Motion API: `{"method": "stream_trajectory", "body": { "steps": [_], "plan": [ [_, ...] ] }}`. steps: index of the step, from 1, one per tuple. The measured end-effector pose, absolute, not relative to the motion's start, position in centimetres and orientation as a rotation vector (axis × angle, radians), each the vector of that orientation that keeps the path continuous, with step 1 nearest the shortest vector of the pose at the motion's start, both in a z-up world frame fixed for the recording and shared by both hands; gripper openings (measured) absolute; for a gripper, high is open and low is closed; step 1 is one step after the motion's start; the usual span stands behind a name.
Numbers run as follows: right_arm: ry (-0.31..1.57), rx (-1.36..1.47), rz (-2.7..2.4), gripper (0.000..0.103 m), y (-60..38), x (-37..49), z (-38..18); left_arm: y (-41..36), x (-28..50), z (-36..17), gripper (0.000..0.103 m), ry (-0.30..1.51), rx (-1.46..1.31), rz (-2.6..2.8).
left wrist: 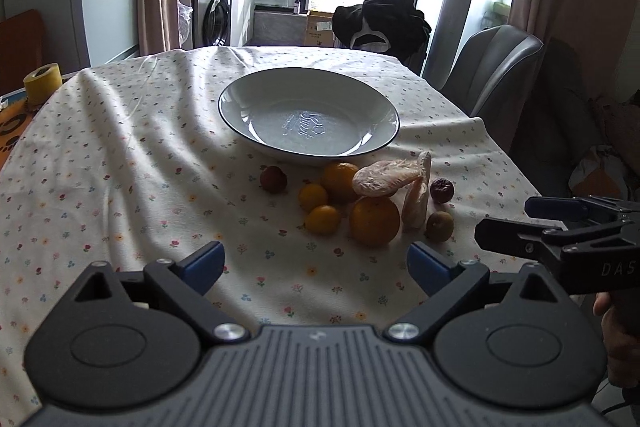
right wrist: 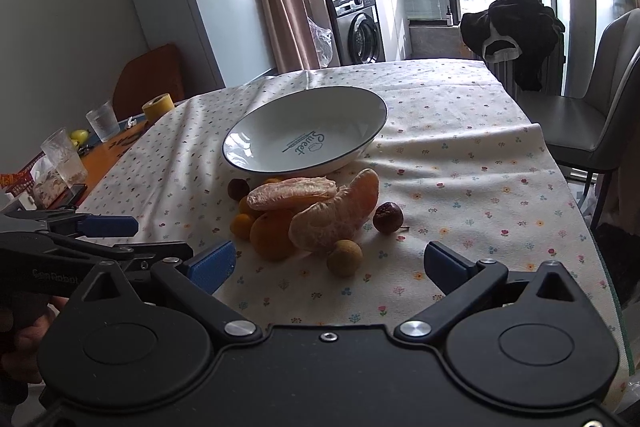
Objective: Organize fruits
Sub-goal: 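Move both tools down toward the fruit pile beside the white bowl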
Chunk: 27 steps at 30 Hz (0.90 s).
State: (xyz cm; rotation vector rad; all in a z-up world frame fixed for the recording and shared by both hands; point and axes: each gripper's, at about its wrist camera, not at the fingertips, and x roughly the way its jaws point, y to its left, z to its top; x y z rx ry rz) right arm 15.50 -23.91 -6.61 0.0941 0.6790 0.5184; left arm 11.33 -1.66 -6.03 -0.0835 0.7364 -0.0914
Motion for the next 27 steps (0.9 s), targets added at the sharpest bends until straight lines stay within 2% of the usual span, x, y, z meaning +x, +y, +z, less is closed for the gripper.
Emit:
{"method": "stream_trajectory", "body": {
  "steps": [1,3,6,9,13,19,22,27],
  "plan": [
    [0.681,0.093,0.519,0.101,-23.8,15.6,-6.7,-1.7,11.6,-6.2,0.095,0.742,-0.085,-0.097],
    [0.703,0.112,0.528,0.093,-23.7,16.0,-6.9,-1.8,12.2,-6.5,0.092,0.755,-0.088,-0.107],
    [0.705,0.107,0.529,0.09,-23.4,16.4,-7.2,-1.9,12.9,-7.0,0.088,0.774,-0.092,-0.116],
    [0.734,0.129,0.54,0.082,-23.3,17.0,-7.6,-1.9,13.6,-7.4,0.081,0.793,-0.1,-0.129],
    [0.742,0.117,0.527,0.08,-23.0,17.4,-8.2,-1.9,14.5,-7.9,0.071,0.813,-0.117,-0.145],
    [0.77,0.127,0.533,0.068,-22.8,18.4,-8.9,-2.1,15.6,-8.5,0.062,0.828,-0.125,-0.164],
    [0.779,0.127,0.536,0.061,-22.6,18.7,-9.3,-1.8,16.1,-8.7,0.059,0.831,-0.132,-0.162],
    [0.804,0.132,0.547,0.044,-22.2,19.3,-9.9,-1.4,16.8,-9.0,0.049,0.838,-0.142,-0.171]
  ]
}}
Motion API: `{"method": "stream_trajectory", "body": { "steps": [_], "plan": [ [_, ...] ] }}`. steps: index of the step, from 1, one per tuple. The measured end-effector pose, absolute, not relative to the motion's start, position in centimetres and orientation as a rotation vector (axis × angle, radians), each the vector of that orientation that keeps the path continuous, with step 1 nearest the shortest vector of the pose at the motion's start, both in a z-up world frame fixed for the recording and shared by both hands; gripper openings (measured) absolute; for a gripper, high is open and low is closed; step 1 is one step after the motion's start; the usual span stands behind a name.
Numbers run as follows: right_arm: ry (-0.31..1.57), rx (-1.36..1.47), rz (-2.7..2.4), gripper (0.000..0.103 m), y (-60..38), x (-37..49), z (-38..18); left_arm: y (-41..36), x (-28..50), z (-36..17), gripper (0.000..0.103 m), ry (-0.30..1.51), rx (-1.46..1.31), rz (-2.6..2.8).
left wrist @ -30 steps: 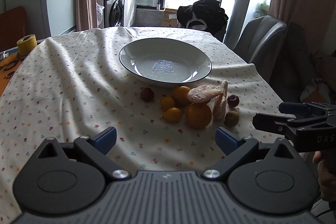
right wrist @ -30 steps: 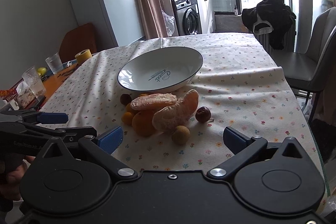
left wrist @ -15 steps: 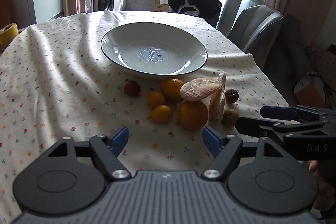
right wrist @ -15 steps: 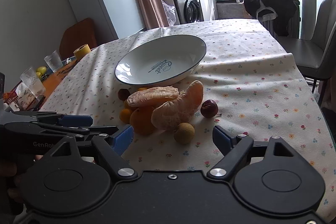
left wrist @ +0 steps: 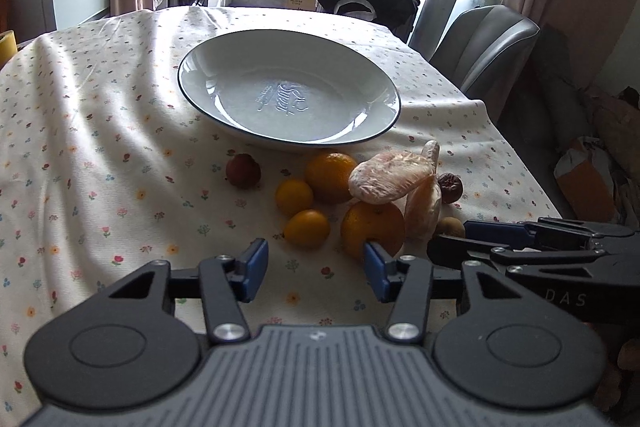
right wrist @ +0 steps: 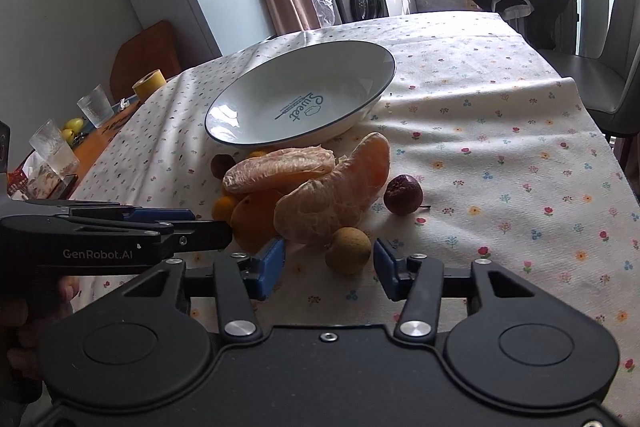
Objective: Organize fruits
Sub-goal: 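Move both tools down toward the fruit pile beside the white bowl, then grasp the brown round fruit with the right tool while the left tool grasps a kumquat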
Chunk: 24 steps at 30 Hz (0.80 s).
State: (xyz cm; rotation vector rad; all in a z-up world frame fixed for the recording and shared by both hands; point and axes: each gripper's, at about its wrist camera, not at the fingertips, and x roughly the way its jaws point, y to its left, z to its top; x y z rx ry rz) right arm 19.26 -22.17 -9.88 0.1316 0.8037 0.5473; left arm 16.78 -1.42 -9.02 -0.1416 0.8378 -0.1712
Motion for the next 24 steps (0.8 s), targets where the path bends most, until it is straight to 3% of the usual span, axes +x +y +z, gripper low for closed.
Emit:
{"method": "stream_trajectory", "body": {
  "steps": [5,10,14,24],
  "plan": [
    [0.815,0.134,0.549,0.036,-22.0,19.8,-10.3,-1.2,17.4,-9.1,0.044,0.827,-0.144,-0.167],
    [0.815,0.135,0.559,0.035,-22.1,20.0,-10.4,-0.9,18.4,-9.6,0.038,0.845,-0.15,-0.155],
    [0.815,0.143,0.551,0.025,-22.5,20.1,-10.5,-1.3,18.8,-10.0,0.033,0.835,-0.139,-0.152],
    [0.787,0.167,0.566,0.024,-23.0,19.7,-9.7,-1.8,18.7,-9.9,0.026,0.833,-0.114,-0.151]
  ]
}}
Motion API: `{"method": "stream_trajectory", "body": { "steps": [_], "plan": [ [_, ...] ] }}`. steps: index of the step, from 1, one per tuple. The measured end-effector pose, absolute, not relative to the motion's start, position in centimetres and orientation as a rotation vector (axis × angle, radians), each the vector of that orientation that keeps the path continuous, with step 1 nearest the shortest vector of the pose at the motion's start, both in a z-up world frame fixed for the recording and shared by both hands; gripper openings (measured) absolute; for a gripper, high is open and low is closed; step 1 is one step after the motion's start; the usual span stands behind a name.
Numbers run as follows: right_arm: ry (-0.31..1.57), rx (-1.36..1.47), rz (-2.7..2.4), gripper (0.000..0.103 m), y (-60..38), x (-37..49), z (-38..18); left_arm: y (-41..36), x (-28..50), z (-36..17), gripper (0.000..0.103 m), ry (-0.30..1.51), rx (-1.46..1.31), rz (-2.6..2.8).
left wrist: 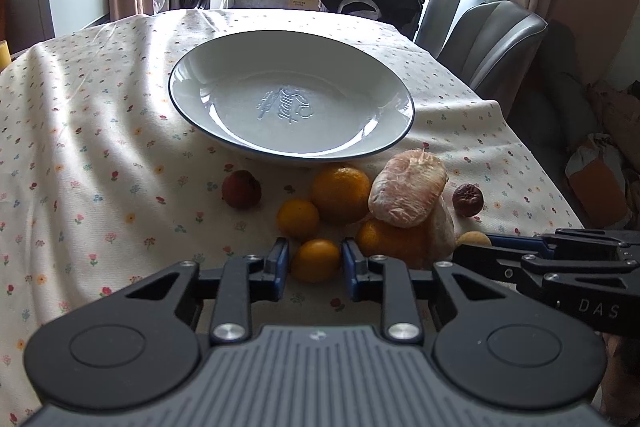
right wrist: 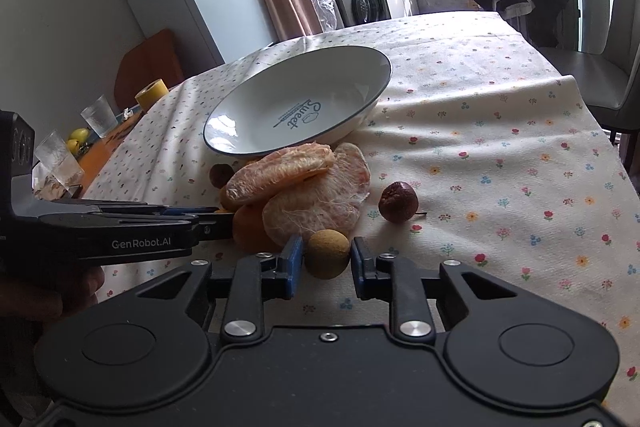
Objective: Organize fruits
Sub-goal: 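Grasp the brown round fruit with the right tool while the left tool grasps a kumquat, then carry the brown fruit and the kumquat in both tools over the white bowl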
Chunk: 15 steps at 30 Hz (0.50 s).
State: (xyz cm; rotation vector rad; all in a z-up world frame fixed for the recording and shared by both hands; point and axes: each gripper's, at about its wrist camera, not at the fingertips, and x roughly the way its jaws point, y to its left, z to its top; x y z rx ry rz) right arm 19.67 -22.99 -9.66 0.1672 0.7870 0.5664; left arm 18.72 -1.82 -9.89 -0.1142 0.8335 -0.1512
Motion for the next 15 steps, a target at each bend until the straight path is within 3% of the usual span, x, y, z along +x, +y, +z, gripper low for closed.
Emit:
{"method": "stream_trajectory", "body": {
  "steps": [15],
  "plan": [
    [0.735,0.167,0.587,0.024,-22.9,18.7,-7.6,-1.1,16.4,-7.6,0.026,0.785,-0.124,-0.123]
  ]
}}
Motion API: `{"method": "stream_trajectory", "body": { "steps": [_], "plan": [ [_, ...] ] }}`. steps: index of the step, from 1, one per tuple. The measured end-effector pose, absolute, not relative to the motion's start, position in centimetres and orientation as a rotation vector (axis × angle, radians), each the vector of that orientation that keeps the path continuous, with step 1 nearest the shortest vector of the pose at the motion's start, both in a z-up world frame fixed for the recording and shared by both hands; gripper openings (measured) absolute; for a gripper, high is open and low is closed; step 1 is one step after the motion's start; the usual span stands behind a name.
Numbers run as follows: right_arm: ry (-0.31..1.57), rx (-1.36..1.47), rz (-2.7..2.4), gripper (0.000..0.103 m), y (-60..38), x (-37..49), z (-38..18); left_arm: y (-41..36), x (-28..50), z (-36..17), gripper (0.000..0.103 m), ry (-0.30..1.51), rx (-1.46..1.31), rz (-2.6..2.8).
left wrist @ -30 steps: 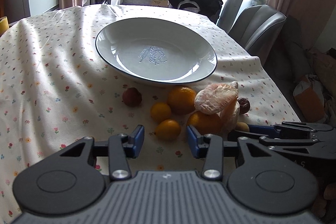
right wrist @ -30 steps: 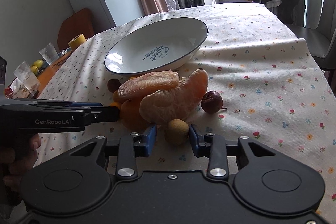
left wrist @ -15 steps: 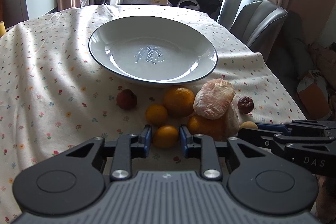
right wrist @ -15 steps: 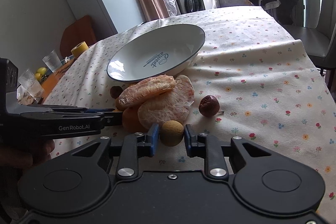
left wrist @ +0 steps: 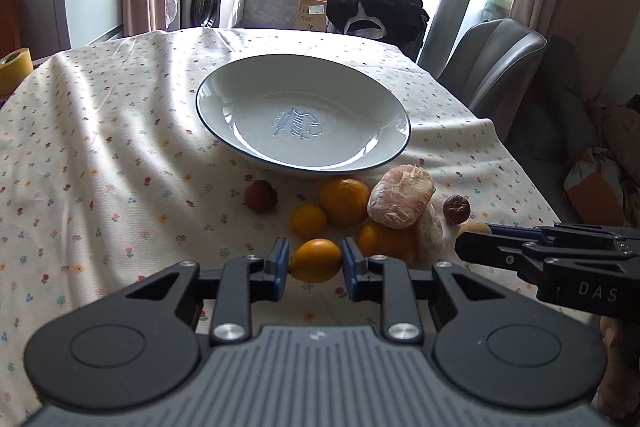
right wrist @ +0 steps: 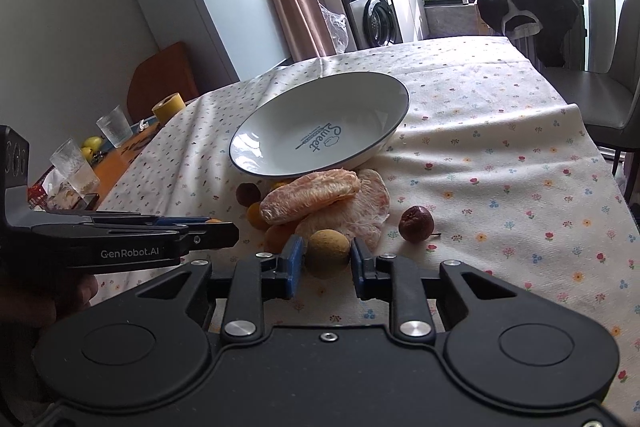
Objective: Organize fruits
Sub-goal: 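Carry the brown fruit and the kumquat in both tools over the white bowl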
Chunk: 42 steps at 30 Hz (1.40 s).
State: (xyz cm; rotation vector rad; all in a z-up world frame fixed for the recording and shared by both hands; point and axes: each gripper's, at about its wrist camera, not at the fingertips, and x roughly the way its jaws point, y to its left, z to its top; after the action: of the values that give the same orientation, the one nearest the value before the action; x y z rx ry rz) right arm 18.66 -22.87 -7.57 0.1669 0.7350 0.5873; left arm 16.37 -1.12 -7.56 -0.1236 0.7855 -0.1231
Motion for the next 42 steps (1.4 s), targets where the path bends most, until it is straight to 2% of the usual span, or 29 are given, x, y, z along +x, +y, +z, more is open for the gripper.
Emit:
{"method": "stream_trajectory", "body": {
  "steps": [18,42],
  "plan": [
    [0.696,0.16,0.604,0.024,-22.1,19.4,-6.4,0.4,15.2,-5.2,0.026,0.73,-0.128,-0.07],
    [0.678,0.135,0.591,0.024,-20.7,23.7,-6.0,2.4,19.3,-4.0,0.027,0.698,-0.125,-0.032]
  ]
}}
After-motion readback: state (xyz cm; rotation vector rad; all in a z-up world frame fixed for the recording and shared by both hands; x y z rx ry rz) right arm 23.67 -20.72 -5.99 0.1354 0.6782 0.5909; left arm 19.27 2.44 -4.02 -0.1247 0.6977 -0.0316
